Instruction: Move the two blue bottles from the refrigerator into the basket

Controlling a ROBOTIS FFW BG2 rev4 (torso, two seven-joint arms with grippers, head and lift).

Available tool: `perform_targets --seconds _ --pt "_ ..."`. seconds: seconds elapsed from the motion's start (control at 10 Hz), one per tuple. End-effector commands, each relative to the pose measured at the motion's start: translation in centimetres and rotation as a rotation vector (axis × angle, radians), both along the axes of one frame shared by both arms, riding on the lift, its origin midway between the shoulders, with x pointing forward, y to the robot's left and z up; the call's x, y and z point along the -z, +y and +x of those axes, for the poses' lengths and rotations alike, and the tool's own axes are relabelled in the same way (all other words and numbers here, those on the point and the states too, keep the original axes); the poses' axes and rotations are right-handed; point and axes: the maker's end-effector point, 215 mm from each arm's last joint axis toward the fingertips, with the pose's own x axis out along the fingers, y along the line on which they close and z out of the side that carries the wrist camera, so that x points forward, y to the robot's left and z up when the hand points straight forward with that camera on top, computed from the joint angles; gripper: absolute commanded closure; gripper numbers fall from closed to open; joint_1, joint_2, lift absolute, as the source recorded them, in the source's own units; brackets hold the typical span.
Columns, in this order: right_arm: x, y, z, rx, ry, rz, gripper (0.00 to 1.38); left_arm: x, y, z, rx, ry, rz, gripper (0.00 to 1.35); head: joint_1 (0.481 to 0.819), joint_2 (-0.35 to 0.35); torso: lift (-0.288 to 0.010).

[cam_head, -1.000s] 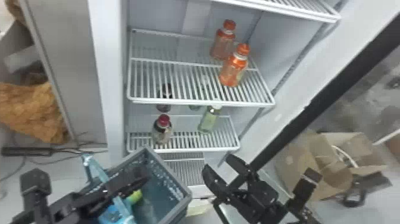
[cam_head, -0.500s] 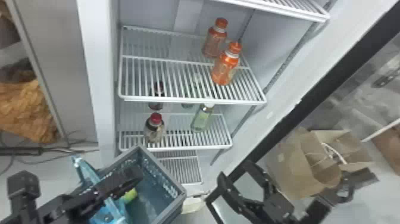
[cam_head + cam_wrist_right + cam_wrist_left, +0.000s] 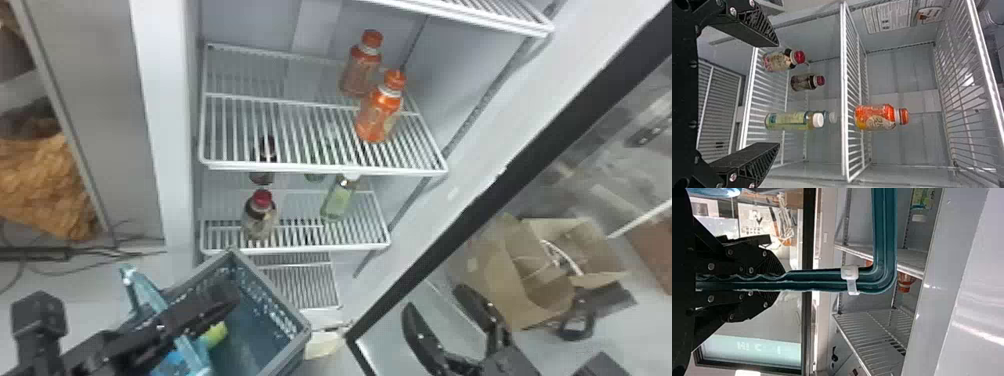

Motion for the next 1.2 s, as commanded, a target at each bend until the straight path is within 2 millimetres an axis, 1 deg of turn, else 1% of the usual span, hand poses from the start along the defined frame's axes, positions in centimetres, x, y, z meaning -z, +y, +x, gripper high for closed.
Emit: perform_targets --seconds 0.0,0.2,0.8,0.9,1.1 --pt "-0.32 -1.14 -0.61 0.022 -0.005 -0.026 0.15 0.05 0.03 -0.04 -0.002 0.002 -0.001 1.2 0.695 -0.35 -0.01" --pt "-0.33 -1.3 -0.88 0.027 -0.002 -0.028 0.15 -0.02 0.03 0.05 -0.002 0.0 -0.001 1.2 0.695 -0.35 -0.01" --pt "-0.69 -1.23 -0.41 0.026 -0.014 -0.029 0.15 -0.14 0.07 0.2 -0.005 -0.004 -0.002 1.2 0.695 -0.35 -0.01" --pt "-0.38 -1.2 -0.5 0.025 -0.008 -0.027 0.15 -0.21 0.07 0.29 -0.005 -0.006 -0.002 1.2 0.695 -0.35 -0.01" --pt "-0.39 -1.21 -0.38 0.028 -0.012 -0.02 0.15 -0.22 -0.01 0.25 -0.003 -0.006 -0.003 1.2 0.695 -0.35 -0.01"
